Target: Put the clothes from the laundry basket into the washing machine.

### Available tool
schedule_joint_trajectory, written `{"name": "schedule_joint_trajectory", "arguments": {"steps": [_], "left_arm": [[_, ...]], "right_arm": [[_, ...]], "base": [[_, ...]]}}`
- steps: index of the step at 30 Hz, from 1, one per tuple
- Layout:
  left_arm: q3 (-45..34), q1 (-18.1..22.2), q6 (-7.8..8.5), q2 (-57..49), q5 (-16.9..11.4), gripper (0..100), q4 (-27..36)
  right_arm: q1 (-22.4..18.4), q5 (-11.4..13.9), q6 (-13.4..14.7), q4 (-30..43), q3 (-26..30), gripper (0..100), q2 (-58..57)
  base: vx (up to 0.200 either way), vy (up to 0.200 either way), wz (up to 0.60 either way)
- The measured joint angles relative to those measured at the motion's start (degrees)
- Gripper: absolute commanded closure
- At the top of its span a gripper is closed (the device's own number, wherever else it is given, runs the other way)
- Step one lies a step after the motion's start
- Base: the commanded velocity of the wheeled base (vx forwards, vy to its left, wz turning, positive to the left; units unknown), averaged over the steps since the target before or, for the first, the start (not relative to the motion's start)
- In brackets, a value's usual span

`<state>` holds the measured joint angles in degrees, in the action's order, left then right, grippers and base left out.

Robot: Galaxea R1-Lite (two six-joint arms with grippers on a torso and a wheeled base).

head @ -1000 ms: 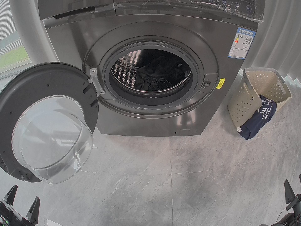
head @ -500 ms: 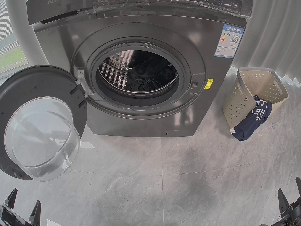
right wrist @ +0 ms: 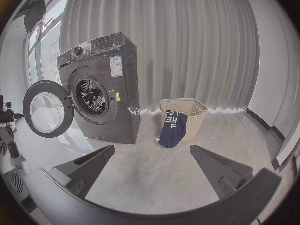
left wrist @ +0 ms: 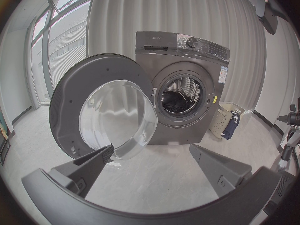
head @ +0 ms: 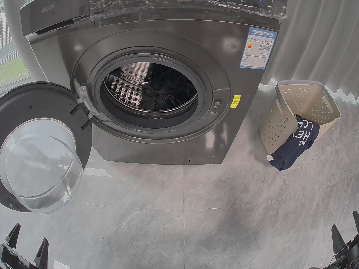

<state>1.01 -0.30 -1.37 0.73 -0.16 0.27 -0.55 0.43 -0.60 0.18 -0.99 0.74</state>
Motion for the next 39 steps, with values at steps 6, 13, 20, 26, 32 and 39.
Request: {"name": "schedule_joint_trajectory", "arguments": {"steps": [6, 13, 20, 26, 32, 39], "left_arm": [[0.0, 0.0, -0.27, 0.0, 0.0, 0, 0.0], [0.0, 0.0, -0.57, 0.0, 0.0, 0, 0.0], [0.0, 0.0, -0.77, 0.0, 0.1, 0, 0.0], [0.0, -0.1, -0.82, 0.0, 0.1, 0, 0.0], [0.0, 0.0, -0.77, 0.0, 0.2, 0, 0.0], [0.0, 0.0, -0.79, 0.0, 0.2, 0, 0.0]], "right_arm": [[0.0, -0.1, 0.0, 0.0, 0.0, 0, 0.0], [0.0, -0.1, 0.0, 0.0, 0.0, 0, 0.0], [0.0, -0.1, 0.0, 0.0, 0.0, 0, 0.0], [0.0, -0.1, 0.0, 0.0, 0.0, 0, 0.0], [0.0, -0.1, 0.0, 0.0, 0.0, 0, 0.0], [-0.1, -0.1, 0.1, 0.0, 0.0, 0, 0.0]], "base": [[0.0, -0.2, 0.0], [0.0, -0.2, 0.0], [0.0, -0.2, 0.0], [0.0, -0.2, 0.0], [0.0, -0.2, 0.0], [0.0, -0.2, 0.0]]}}
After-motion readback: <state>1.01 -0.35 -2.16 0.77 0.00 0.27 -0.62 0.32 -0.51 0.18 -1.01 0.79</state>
